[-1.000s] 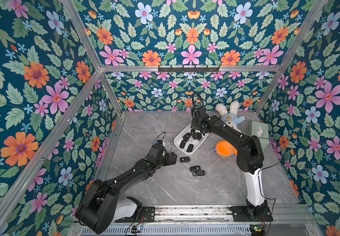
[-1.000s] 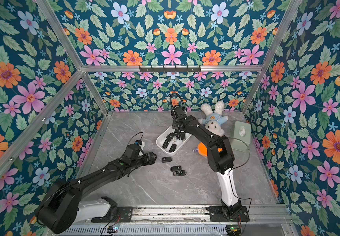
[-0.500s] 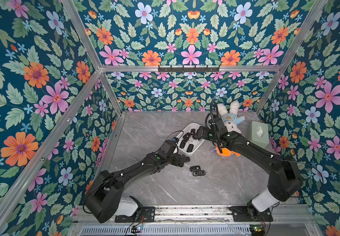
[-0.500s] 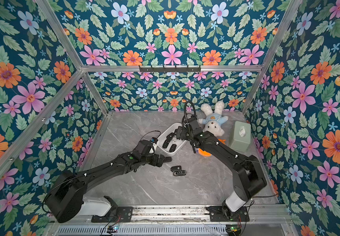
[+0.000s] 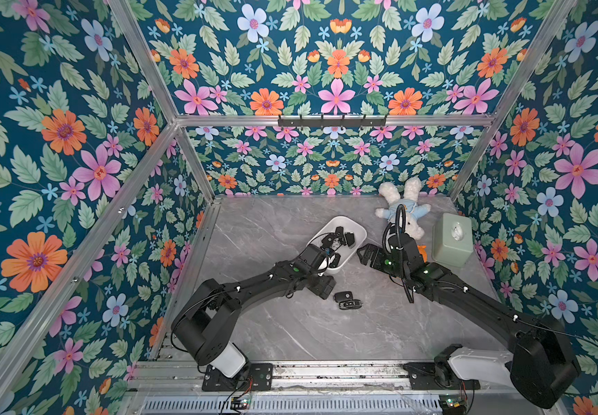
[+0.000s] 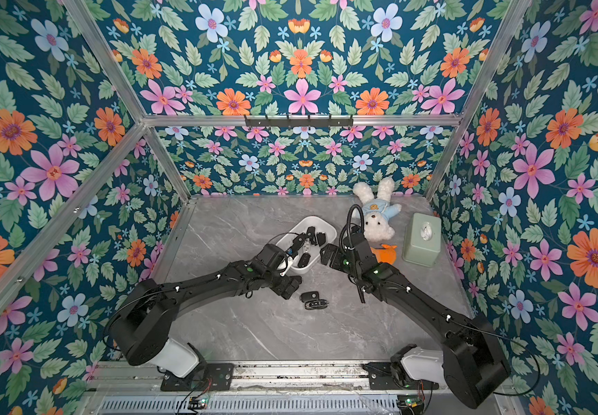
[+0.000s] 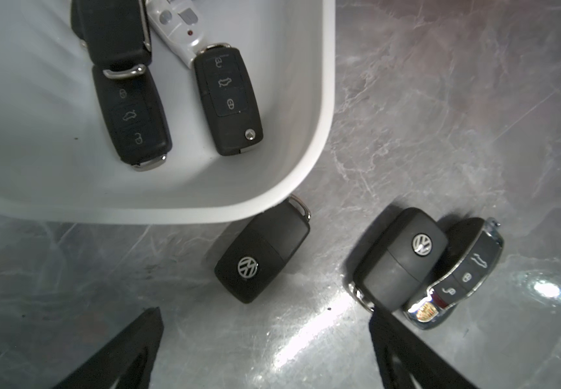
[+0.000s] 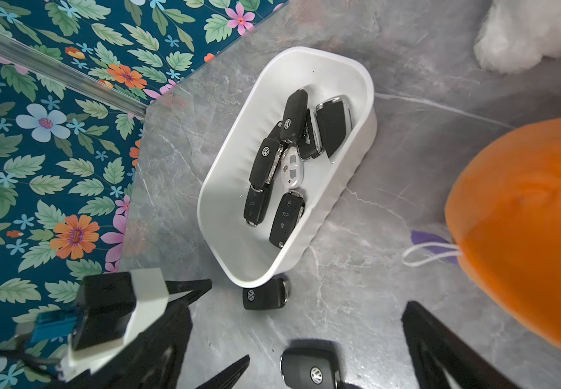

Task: Place the car key into the storage box
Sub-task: Pick up the car key from the center of the board.

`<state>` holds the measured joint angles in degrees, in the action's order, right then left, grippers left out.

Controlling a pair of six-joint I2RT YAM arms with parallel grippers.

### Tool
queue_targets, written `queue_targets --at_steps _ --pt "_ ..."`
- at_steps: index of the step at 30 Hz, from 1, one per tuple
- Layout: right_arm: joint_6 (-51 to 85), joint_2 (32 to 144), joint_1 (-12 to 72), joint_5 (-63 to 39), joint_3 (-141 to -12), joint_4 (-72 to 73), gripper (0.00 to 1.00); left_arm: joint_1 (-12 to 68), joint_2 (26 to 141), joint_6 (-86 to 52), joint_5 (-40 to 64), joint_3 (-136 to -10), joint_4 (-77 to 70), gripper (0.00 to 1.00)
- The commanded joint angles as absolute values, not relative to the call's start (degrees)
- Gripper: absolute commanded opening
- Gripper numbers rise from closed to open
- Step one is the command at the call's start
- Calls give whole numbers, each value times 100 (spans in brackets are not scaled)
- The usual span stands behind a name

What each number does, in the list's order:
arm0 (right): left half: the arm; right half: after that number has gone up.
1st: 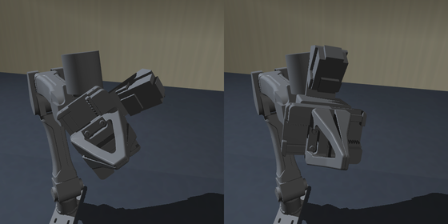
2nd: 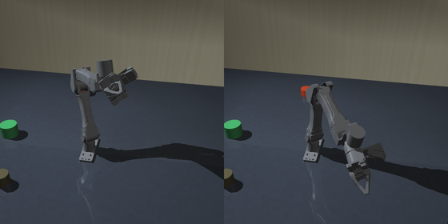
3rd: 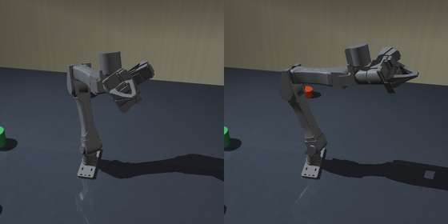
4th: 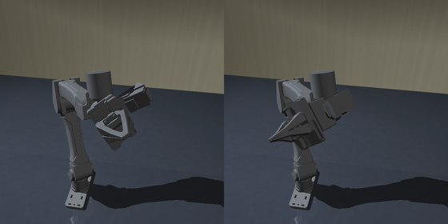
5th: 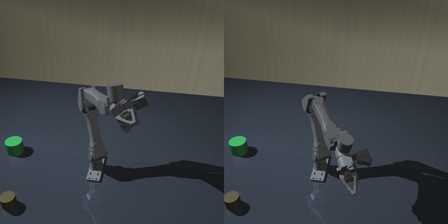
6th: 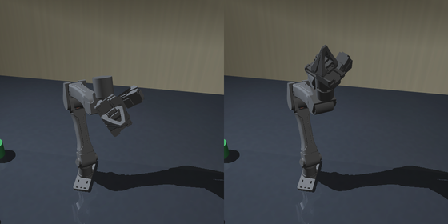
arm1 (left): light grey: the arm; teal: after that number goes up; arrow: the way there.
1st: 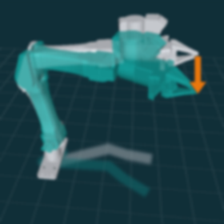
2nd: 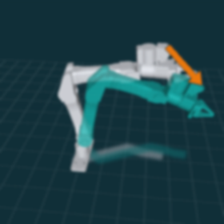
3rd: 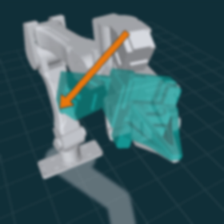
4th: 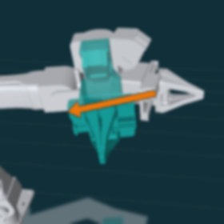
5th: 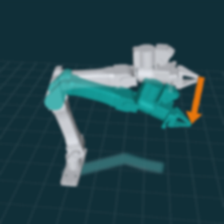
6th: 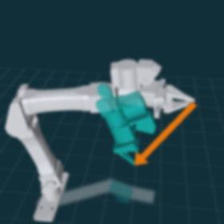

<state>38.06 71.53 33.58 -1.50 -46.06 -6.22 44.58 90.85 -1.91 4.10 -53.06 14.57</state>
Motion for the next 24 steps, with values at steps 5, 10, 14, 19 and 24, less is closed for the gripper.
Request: queue_targets --at_steps 5,10,14,19,24 --pt "4043 7071 3357 -211 -4507 -287 99 4454 9580 277 244 -5446 1489 98" --pt "4058 7114 3357 -237 -4552 -238 99 4451 9835 346 216 -5579 1327 97" --pt "4084 7128 3357 -255 -4542 -221 99 4450 10064 386 215 -5681 1225 96" --pt "4089 7094 3354 -196 -4528 -261 99 4448 10312 439 187 -5749 1183 93" --pt "4113 7013 3355 -136 -4447 -273 99 4450 10474 455 220 -5817 1133 90"
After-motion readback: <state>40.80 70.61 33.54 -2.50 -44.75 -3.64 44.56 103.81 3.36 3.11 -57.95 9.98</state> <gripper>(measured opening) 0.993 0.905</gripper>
